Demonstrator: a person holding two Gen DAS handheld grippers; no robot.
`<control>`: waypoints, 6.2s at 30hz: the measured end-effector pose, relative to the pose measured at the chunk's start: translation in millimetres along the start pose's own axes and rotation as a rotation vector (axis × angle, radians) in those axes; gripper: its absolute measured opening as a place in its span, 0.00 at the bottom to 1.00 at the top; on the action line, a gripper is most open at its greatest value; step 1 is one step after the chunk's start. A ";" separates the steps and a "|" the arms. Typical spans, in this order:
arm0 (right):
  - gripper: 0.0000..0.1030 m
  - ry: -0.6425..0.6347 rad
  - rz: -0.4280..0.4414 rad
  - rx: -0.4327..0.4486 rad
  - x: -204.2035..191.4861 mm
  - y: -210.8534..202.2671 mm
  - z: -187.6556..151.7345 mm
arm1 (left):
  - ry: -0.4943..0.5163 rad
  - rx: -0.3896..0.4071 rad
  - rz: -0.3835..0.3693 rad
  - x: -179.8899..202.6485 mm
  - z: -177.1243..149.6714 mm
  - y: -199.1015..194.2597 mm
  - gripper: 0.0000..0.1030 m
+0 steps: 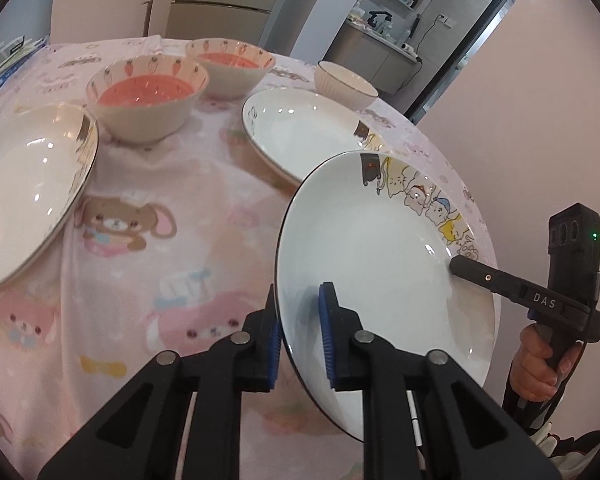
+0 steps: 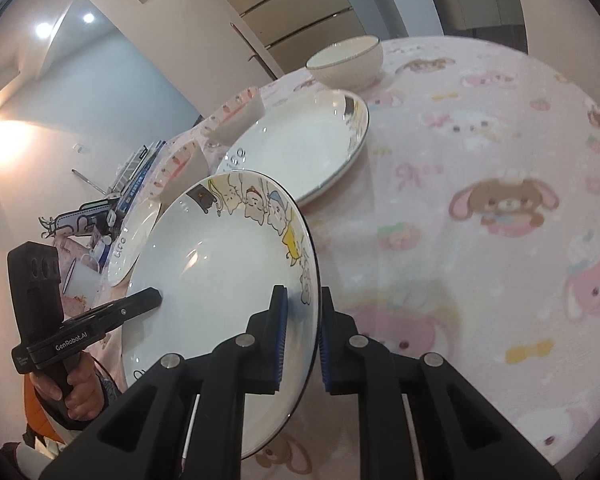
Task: Organize plates and bowls
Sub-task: 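Lift the plate with both grippers and carry it toward the other plate, then lower the held plate onto the other cartoon-rim plate and open both grippers, then withdraw both grippers up from the plate stack, then move both grippers toward the white plate with 'life' lettering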
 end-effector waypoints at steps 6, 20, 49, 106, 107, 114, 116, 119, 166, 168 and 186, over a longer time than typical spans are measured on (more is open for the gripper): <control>0.15 0.004 -0.030 0.019 9.4 -7.7 36.1 | 0.025 0.006 0.000 9.8 37.5 13.9 0.15; 0.15 -0.049 -0.091 -0.007 21.4 35.3 132.0 | -0.007 -0.032 0.024 -7.4 121.9 59.1 0.18; 0.18 -0.038 -0.052 -0.046 34.3 98.0 163.5 | 0.072 0.025 0.165 -19.8 146.6 84.2 0.19; 0.18 -0.180 -0.266 -0.006 20.4 91.0 156.5 | 0.245 0.013 0.380 5.2 115.0 64.8 0.19; 0.18 -0.175 -0.264 -0.007 22.0 91.4 156.8 | 0.230 0.021 0.360 4.7 114.4 59.9 0.19; 0.17 -0.170 -0.257 -0.012 22.7 91.1 156.4 | 0.211 -0.025 0.308 6.9 103.2 59.9 0.19; 0.16 -0.158 -0.246 -0.017 23.8 90.4 156.7 | 0.200 -0.028 0.299 7.2 100.3 59.0 0.19; 0.16 -0.128 -0.213 -0.027 26.6 84.7 156.2 | 0.191 -0.001 0.286 8.5 96.0 50.1 0.19; 0.87 -0.013 -0.463 0.147 7.8 21.9 -35.0 | 0.076 0.208 0.348 -42.1 -51.4 -15.9 1.00; 0.87 -0.014 -0.462 0.136 9.4 21.3 -39.5 | 0.043 0.202 0.313 -46.0 -55.0 -18.5 1.00; 0.87 -0.427 -0.394 0.154 -109.0 26.1 -19.3 | 0.030 0.348 0.437 -75.8 -48.0 -92.5 0.99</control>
Point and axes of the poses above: each gripper's, at about its wrist camera, not at the fingertips, and y roughly the way its jaws point, x to its right, z to its top, the point moved 4 cm from there along y, roughly the way its jaws point, and after that the axes turned 4 degrees about -x, right-handed, at the moved point
